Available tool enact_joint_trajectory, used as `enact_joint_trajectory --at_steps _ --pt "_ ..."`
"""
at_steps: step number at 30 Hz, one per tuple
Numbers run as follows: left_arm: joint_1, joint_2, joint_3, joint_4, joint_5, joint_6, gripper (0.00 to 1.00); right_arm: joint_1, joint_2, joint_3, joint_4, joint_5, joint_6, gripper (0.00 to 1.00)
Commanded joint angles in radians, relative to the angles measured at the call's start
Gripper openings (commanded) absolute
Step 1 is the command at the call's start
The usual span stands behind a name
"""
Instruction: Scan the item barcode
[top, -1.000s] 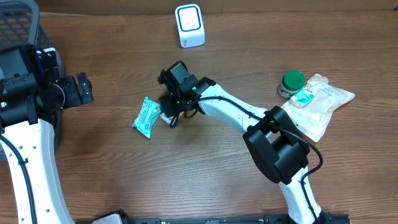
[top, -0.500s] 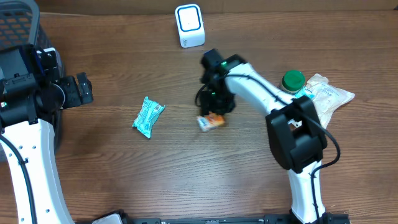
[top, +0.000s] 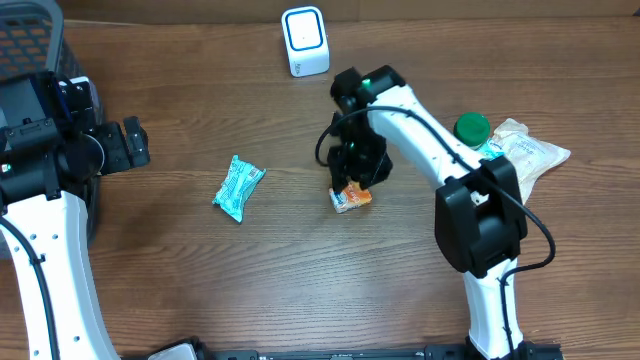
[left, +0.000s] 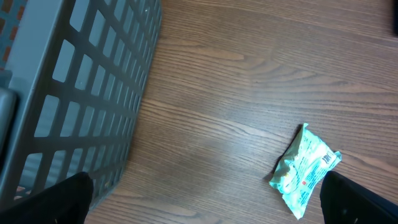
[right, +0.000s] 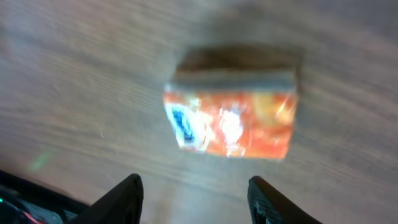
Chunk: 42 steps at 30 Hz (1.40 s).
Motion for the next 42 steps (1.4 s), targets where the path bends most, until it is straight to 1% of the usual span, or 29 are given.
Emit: enact_joint_trajectory --at_steps 1,4,8,12,16,20,21,23,25,27,29,31,33,36,42 --pt "-0.006 0.003 0.006 0.003 0.009 0.011 0.99 0.028 -0.018 -0.044 -0.007 0.081 0.016 0.56" --pt "-0.006 0.003 0.006 0.003 0.009 0.011 1.0 0.05 -0.018 -0.083 0.034 0.135 0.05 0.56" --pt "-0.006 0.003 0.006 0.003 0.009 0.011 1.0 0.08 -0.018 -0.113 0.109 0.153 0.048 0.57" --pt "-0.006 0.003 0.006 0.003 0.009 0.011 0.99 0.105 -0.018 -0.153 0.206 0.243 0.058 0.58" --pt "-0.006 0.003 0.006 0.003 0.009 0.011 0.99 0.109 -0.017 -0.183 0.29 0.324 0.135 0.57" --pt "-0.006 0.003 0.006 0.003 0.009 0.011 1.0 0.109 -0.017 -0.187 0.357 0.354 0.259 0.56" --pt "-0.006 0.003 0.006 0.003 0.009 0.011 1.0 0.109 -0.017 -0.187 0.374 0.354 0.313 0.56" --pt "-0.006 0.003 0.006 0.003 0.009 0.011 0.99 0.109 -0.017 -0.187 0.395 0.356 0.442 0.53" --pt "-0.006 0.003 0.006 0.003 0.009 0.011 1.0 0.109 -0.017 -0.187 0.424 0.343 0.594 0.53" --pt "-0.006 0.003 0.006 0.003 0.009 0.011 1.0 0.109 -0.017 -0.187 0.467 0.272 0.71 0.53" --pt "-0.006 0.003 0.006 0.003 0.009 0.011 1.0 0.108 -0.017 -0.187 0.526 0.151 0.821 0.54" --pt "-0.006 0.003 0.006 0.003 0.009 0.011 1.0 0.108 -0.017 -0.187 0.598 0.04 0.858 0.6" --pt "-0.006 0.003 0.006 0.003 0.009 0.011 1.0 0.108 -0.018 -0.184 0.637 -0.005 0.885 0.63" --pt "-0.006 0.003 0.006 0.003 0.009 0.011 1.0 0.101 -0.018 -0.169 0.641 -0.014 0.872 0.66" --pt "-0.006 0.003 0.006 0.003 0.009 0.011 1.0 0.041 -0.023 -0.113 0.593 -0.015 0.38 0.67"
